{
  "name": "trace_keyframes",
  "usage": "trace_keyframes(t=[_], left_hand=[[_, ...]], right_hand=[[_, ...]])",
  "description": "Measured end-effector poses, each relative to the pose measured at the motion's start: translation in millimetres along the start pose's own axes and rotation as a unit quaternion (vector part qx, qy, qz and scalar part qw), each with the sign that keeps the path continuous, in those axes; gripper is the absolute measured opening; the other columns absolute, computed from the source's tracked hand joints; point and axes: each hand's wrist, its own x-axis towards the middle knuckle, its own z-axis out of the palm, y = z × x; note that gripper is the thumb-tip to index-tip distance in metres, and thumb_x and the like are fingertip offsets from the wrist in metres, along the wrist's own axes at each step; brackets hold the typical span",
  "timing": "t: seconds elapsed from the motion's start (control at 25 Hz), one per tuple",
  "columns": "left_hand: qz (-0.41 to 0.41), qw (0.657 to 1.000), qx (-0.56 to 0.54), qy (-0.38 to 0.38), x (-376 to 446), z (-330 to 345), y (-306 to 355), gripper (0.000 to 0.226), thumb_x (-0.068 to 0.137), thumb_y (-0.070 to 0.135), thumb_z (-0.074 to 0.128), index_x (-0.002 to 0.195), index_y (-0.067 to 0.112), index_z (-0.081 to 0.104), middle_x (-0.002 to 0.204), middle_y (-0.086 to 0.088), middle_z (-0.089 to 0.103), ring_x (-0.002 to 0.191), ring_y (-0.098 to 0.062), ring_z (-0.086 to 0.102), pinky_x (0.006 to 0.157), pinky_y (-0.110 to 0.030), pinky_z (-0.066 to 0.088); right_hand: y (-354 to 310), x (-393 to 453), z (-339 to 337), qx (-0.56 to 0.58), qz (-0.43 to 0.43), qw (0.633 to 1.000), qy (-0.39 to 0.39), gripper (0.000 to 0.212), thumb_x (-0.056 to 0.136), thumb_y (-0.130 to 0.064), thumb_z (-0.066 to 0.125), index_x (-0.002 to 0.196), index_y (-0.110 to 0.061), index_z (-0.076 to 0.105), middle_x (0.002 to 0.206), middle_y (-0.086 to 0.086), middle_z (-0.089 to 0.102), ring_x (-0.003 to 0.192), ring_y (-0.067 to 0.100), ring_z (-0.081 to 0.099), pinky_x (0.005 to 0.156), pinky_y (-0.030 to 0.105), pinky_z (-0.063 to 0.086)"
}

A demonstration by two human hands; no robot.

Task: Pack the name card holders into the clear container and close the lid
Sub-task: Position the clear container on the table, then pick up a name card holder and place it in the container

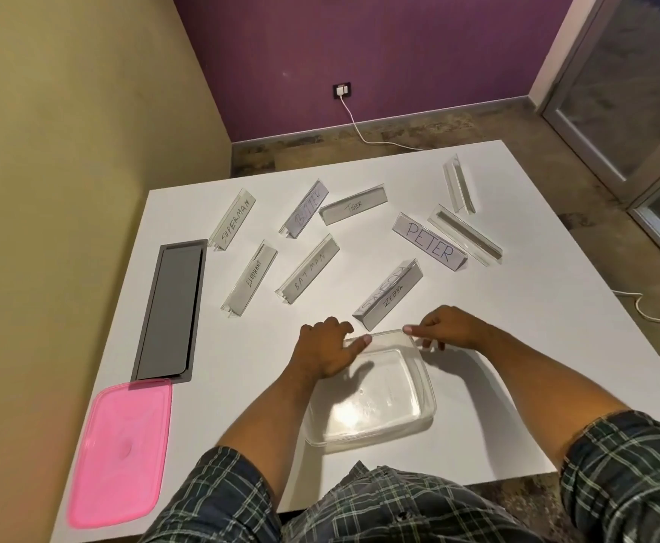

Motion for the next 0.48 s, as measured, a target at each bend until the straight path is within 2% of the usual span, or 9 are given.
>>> trace_keyframes(t=[0.08, 0.16, 0.24, 0.32, 0.48], left_hand=[[-0.052, 0.998, -0.034, -0.014, 12, -1, -1, 0.051, 0.097, 0.061, 0.04, 0.126, 0.026, 0.062, 0.124, 0.001, 0.066, 0.12, -0.023, 0.059, 0.1, -0.042, 0.035], [-0.086, 0.995, -0.044, -0.028, 24, 0, 1, 0.043, 0.097, 0.054, 0.043, 0.124, 0.026, 0.062, 0.122, 0.002, 0.068, 0.121, -0.023, 0.058, 0.101, -0.041, 0.032], [-0.11, 0.992, -0.037, -0.053, 34, 3, 6, 0.046, 0.096, 0.053, 0.041, 0.128, 0.025, 0.059, 0.125, 0.001, 0.067, 0.122, -0.024, 0.057, 0.103, -0.043, 0.029], [-0.113, 0.991, -0.03, -0.072, 43, 7, 9, 0.05, 0.095, 0.053, 0.039, 0.131, 0.022, 0.055, 0.125, -0.002, 0.067, 0.123, -0.025, 0.057, 0.104, -0.045, 0.025], [-0.12, 0.988, -0.068, -0.071, 58, 7, 15, 0.044, 0.094, 0.05, 0.04, 0.121, 0.016, 0.05, 0.119, -0.006, 0.068, 0.116, -0.029, 0.059, 0.099, -0.046, 0.026]], right_hand=[[-1, 8, -7, -0.013, -0.001, 0.997, 0.078, 0.049, 0.083, -0.066, 0.066, 0.081, -0.018, 0.077, 0.078, -0.004, 0.078, 0.071, 0.019, 0.074, 0.08, 0.037, 0.059], [-3, 19, -14, -0.004, 0.011, 0.992, 0.124, 0.043, 0.085, -0.062, 0.067, 0.098, -0.021, 0.075, 0.087, -0.003, 0.078, 0.081, 0.017, 0.074, 0.089, 0.042, 0.057], [-7, 30, -20, 0.008, 0.032, 0.991, 0.129, 0.05, 0.085, -0.057, 0.069, 0.118, -0.02, 0.068, 0.096, -0.003, 0.075, 0.092, 0.016, 0.072, 0.096, 0.042, 0.053], [-11, 41, -26, -0.028, 0.042, 0.99, 0.128, 0.06, 0.085, -0.052, 0.072, 0.134, -0.02, 0.059, 0.108, -0.002, 0.07, 0.107, 0.018, 0.066, 0.102, 0.039, 0.049], [-18, 62, -39, -0.018, 0.032, 0.991, 0.13, 0.08, 0.086, -0.042, 0.076, 0.151, -0.015, 0.039, 0.145, 0.01, 0.054, 0.131, 0.025, 0.053, 0.109, 0.038, 0.041]])
